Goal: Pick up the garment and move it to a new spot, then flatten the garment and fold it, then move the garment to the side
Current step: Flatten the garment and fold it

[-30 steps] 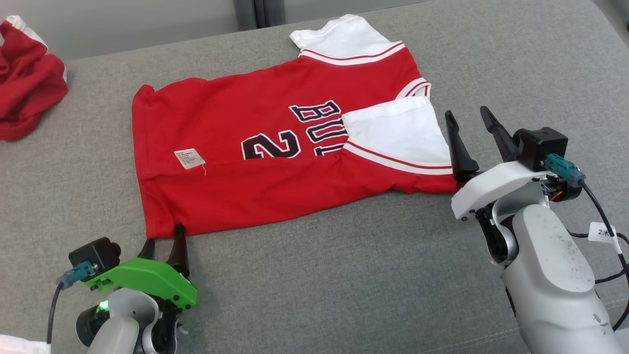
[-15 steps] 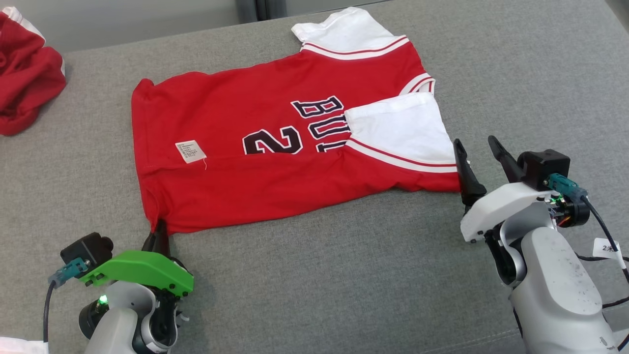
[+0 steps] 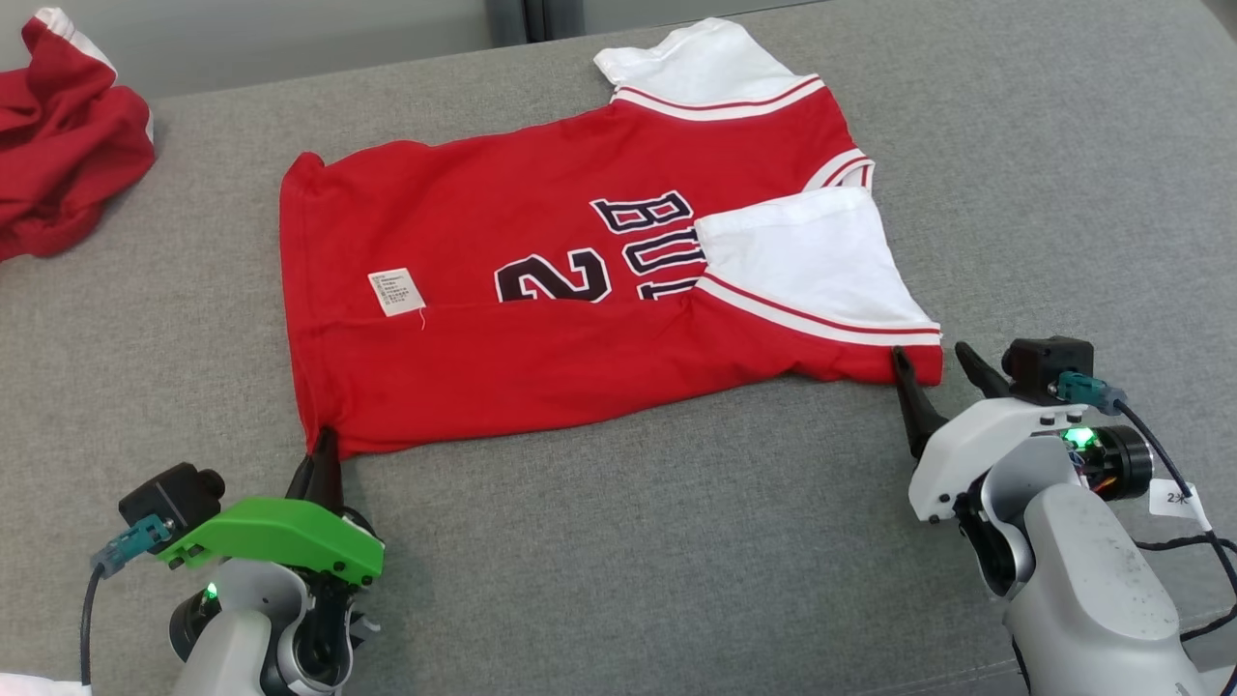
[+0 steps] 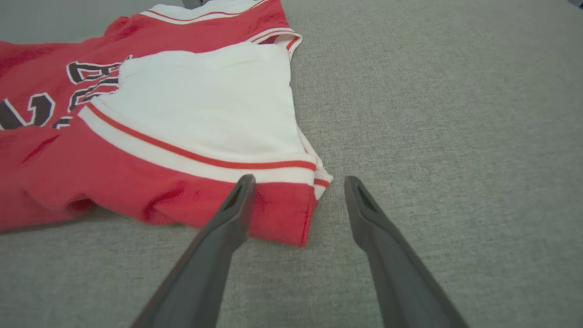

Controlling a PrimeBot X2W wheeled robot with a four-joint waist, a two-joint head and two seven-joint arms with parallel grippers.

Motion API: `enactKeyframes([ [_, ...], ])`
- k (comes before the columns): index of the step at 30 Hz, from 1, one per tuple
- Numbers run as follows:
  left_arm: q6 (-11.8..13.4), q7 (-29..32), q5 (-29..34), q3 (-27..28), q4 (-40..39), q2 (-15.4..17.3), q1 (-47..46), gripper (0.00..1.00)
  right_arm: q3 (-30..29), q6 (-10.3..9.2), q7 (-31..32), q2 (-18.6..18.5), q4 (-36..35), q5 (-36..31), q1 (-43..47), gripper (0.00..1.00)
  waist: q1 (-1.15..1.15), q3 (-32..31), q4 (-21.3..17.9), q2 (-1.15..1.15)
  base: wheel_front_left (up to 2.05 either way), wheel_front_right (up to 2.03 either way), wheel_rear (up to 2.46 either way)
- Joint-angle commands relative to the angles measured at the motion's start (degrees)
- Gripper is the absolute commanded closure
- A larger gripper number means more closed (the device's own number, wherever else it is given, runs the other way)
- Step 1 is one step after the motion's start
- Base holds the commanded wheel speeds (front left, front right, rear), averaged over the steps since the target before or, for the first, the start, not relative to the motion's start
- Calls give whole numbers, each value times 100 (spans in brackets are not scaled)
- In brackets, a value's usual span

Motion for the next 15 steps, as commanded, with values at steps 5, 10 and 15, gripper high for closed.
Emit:
enactKeyframes([
  [5, -23, -22, -46, 16, -56, 61, 98, 100, 76, -5, 202, -19, 378, 233, -79, 35, 0, -81, 105, 0, 0, 0, 0],
  [10, -92, 13, -109, 32, -103, 62, 136, 100, 118, -4, 112, -19, 602, 576, -293, 100, 0, -220, 136, 0, 0, 0, 0],
  [15, -207, 115, -162, -17, -256, 148, 209, 100, -23, -5, -1, -23, 558, 568, -510, 100, 0, -412, 144, 0, 0, 0, 0],
])
